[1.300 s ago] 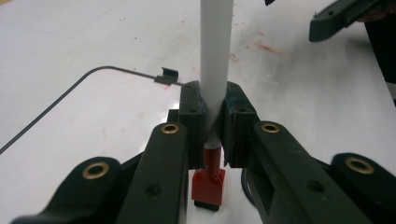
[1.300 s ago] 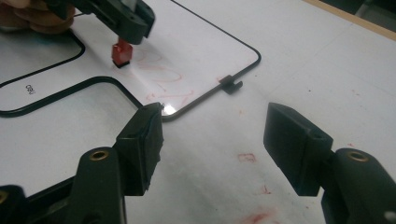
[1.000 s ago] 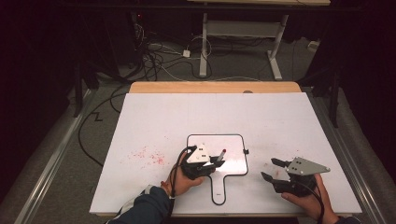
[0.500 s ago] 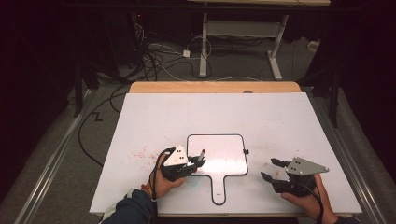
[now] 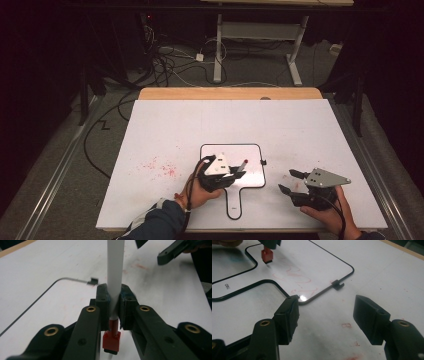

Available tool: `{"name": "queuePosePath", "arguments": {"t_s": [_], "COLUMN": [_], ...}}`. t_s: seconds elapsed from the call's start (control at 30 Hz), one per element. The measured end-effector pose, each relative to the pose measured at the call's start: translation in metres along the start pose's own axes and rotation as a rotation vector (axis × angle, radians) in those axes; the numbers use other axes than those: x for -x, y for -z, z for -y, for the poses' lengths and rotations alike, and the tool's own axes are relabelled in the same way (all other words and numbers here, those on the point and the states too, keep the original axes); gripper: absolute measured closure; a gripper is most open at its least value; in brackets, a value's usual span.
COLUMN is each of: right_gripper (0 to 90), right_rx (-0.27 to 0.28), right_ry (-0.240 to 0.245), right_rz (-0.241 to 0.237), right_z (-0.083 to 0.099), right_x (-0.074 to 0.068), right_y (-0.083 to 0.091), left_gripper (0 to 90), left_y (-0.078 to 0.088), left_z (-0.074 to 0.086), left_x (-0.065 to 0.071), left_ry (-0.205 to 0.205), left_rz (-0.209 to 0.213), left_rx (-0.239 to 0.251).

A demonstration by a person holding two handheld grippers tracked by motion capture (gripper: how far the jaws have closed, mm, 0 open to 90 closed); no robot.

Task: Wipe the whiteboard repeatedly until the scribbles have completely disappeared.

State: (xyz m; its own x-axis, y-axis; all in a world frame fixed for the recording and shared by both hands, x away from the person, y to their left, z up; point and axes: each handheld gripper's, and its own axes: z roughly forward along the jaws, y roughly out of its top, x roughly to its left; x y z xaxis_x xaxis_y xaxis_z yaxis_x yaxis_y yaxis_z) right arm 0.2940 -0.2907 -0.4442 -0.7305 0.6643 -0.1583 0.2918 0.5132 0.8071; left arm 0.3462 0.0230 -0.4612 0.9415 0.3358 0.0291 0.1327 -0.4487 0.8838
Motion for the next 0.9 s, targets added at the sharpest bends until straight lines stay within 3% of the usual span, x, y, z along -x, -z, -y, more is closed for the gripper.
{"name": "queuePosePath", "arguments": {"t_s": [0.13,0.23,0.33,0.63,0.9], "right_gripper": [38.4,38.4,38.4,38.4,38.4], "right_rx": [0.003,-0.002,-0.003,0.003,0.004], "right_ry": [-0.006,-0.002,-0.002,-0.003,-0.003], "right_rz": [-0.001,-0.001,0.001,0.011,0.007], "right_z": [0.002,0.003,0.003,0.002,0.001], "right_x": [0.001,0.002,0.002,0.002,0.001], "right_y": [0.001,0.002,0.004,0.006,0.004], "left_gripper": [78.5,78.5,78.5,78.6,78.6], "left_y": [-0.023,-0.039,-0.045,-0.022,0.006], "left_z": [-0.014,-0.017,-0.017,-0.001,0.016], "left_x": [0.007,0.013,0.015,0.008,0.002], "left_ry": [-0.020,-0.041,-0.041,0.015,0.016], "left_rz": [0.002,0.007,0.007,0.011,-0.024], "left_rx": [-0.005,-0.043,-0.048,-0.029,-0.034]}}
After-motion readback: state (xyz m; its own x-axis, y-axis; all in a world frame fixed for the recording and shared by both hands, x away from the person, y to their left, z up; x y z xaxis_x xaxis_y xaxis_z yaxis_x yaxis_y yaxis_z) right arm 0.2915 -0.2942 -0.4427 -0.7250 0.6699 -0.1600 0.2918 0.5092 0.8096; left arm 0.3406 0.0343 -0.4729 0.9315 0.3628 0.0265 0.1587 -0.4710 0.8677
